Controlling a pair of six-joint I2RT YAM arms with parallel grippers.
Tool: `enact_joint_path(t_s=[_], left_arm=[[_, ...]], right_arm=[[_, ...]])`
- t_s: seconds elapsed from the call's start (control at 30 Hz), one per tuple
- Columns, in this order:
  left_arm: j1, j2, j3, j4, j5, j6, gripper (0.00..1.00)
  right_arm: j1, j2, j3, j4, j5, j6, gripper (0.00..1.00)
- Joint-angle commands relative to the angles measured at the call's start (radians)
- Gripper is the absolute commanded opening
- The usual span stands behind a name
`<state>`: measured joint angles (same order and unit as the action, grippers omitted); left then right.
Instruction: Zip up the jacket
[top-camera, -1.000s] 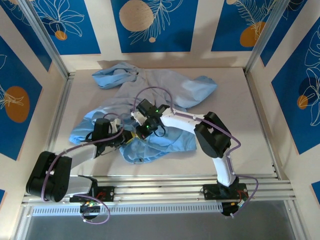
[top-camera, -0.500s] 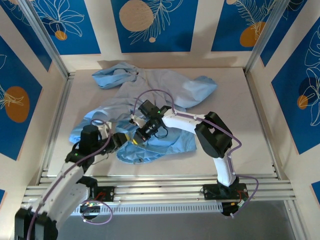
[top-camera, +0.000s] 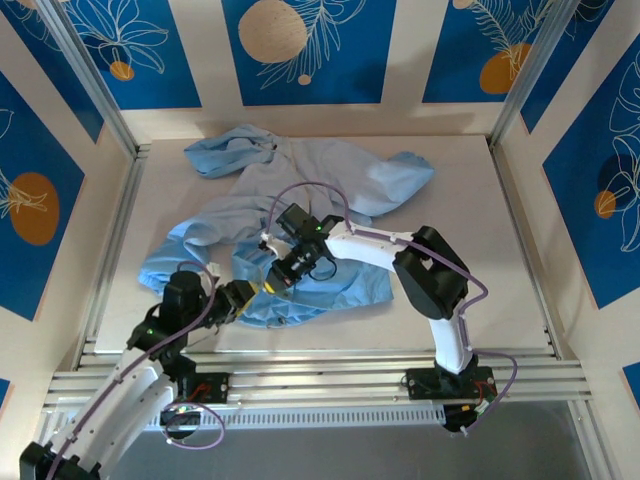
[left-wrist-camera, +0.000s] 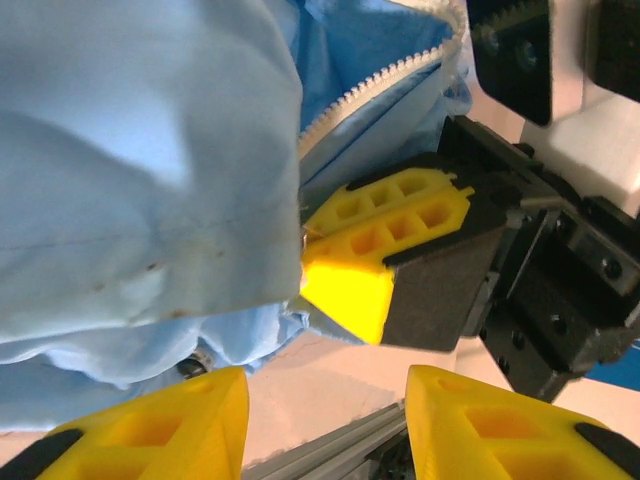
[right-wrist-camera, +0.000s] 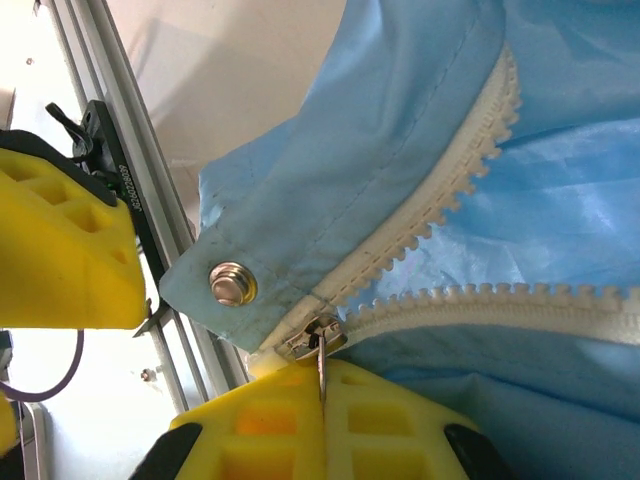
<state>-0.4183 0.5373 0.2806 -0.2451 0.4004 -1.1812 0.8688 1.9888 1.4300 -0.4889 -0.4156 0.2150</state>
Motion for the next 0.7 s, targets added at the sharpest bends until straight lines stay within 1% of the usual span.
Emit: enact_joint_path(t_s=[0.0, 0.17, 0.3, 0.4, 0.6, 0.67], left_arm=[[-0.040, 0.048, -0.027, 0.132, -0.059, -0.069, 0.49], [-0.053, 0.093, -0.053, 0.240, -0.105, -0.122, 0.51], [-0.052, 0.095, -0.089, 0.313, -0.147, -0.174, 0.44], [-0.053, 0.108, -0.108, 0.362, -0.154, -0.200, 0.39], [-0.053, 0.140, -0.116, 0.408, -0.159, -0.215, 0.38], [-0.053, 0.148, -0.122, 0.422, -0.169, -0.220, 0.36]], right_arm=[[0.018, -0.056, -0.017, -0.001, 0.041, 0.035, 0.00], [0.029, -0.074, -0.015, -0.005, 0.073, 0.053, 0.00], [0.027, -0.087, -0.015, -0.001, 0.077, 0.078, 0.00], [0.027, -0.091, -0.016, 0.008, 0.067, 0.104, 0.00], [0.026, -0.089, -0.018, 0.027, 0.048, 0.152, 0.00], [0.027, -0.089, -0.025, 0.034, 0.046, 0.163, 0.00]])
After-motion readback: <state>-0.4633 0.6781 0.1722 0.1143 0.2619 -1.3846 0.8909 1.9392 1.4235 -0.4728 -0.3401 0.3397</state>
